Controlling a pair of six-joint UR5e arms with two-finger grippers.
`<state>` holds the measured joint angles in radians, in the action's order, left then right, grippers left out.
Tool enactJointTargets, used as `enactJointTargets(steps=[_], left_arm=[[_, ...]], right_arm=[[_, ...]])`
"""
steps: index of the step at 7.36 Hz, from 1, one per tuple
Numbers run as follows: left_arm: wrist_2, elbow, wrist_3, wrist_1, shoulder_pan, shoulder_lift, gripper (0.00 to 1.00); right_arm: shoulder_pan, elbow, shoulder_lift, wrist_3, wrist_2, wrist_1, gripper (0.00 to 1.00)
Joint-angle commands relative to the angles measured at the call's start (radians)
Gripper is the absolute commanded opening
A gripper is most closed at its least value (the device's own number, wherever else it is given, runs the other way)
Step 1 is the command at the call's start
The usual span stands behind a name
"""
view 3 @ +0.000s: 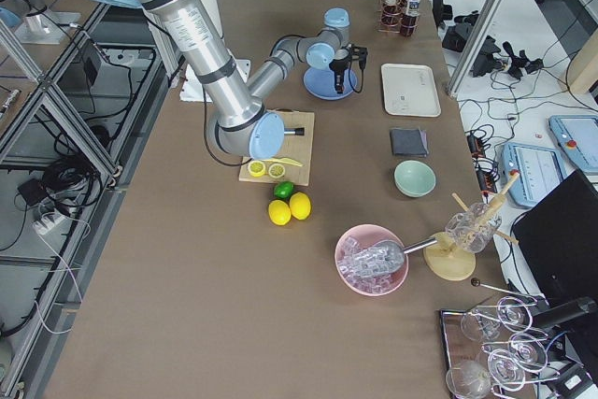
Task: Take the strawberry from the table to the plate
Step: 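Carry the strawberry with the right gripper over the blue plate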
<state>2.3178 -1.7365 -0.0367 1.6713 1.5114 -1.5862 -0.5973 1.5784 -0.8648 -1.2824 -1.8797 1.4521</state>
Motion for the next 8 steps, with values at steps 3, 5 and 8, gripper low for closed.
enactJointTargets(steps=[3,5,8], left_arm=[[0.002,-0.008,0.0,0.001,0.007,0.015,0.98],[0.002,-0.009,0.0,0.007,0.007,0.026,0.98],[0.03,-0.009,0.0,0.007,0.019,0.029,0.98]], right_arm=[[0.131,-0.063,0.073,-0.137,0.137,-0.01,0.0],[0.131,-0.106,0.099,-0.135,0.159,-0.018,0.0],[0.134,-0.17,0.104,-0.135,0.179,-0.091,0.0]])
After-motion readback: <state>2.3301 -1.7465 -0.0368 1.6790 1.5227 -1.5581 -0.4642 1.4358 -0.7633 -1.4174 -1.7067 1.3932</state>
